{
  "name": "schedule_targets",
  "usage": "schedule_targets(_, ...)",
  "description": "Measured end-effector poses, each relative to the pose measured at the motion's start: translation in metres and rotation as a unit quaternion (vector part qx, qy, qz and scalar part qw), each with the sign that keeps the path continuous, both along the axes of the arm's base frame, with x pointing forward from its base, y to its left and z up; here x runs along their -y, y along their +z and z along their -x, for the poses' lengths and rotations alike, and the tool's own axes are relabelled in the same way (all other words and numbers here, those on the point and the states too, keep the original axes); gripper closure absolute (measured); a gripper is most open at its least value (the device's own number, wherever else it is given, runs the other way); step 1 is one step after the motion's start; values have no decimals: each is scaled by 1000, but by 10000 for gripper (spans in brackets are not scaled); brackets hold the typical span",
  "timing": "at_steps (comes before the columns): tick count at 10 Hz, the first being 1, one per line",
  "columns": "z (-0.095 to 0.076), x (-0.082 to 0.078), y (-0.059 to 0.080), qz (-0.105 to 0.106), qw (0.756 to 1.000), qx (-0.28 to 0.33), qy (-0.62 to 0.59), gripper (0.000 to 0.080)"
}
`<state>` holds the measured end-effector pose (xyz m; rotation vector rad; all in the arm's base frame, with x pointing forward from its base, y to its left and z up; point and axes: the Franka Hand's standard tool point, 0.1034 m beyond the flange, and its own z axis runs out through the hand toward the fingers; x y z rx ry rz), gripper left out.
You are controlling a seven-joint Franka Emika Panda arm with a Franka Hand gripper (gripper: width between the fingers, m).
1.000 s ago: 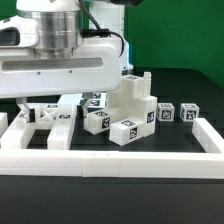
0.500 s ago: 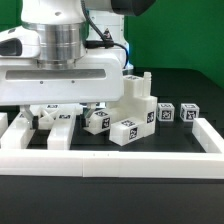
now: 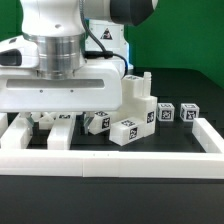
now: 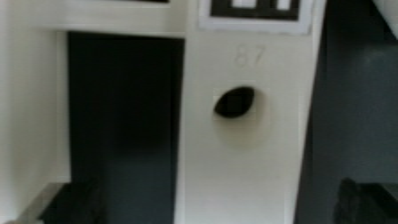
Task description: Assemble chair
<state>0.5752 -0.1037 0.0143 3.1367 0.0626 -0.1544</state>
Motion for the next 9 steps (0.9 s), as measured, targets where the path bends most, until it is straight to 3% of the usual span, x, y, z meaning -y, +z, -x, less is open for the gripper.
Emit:
schedule_targets(4,4,1,-8,2,1000,-1,0,151)
schedule_targets(6,6,4,-9,2,1000,-2,-3,402)
schedule_targets(7,6,4,-9,2,1000,-2,-3,402)
schedule_targets(8,6,4,-9,2,1000,-2,-3,515)
schedule_targets(9,6,3,-9,2,1000,-2,-2,515)
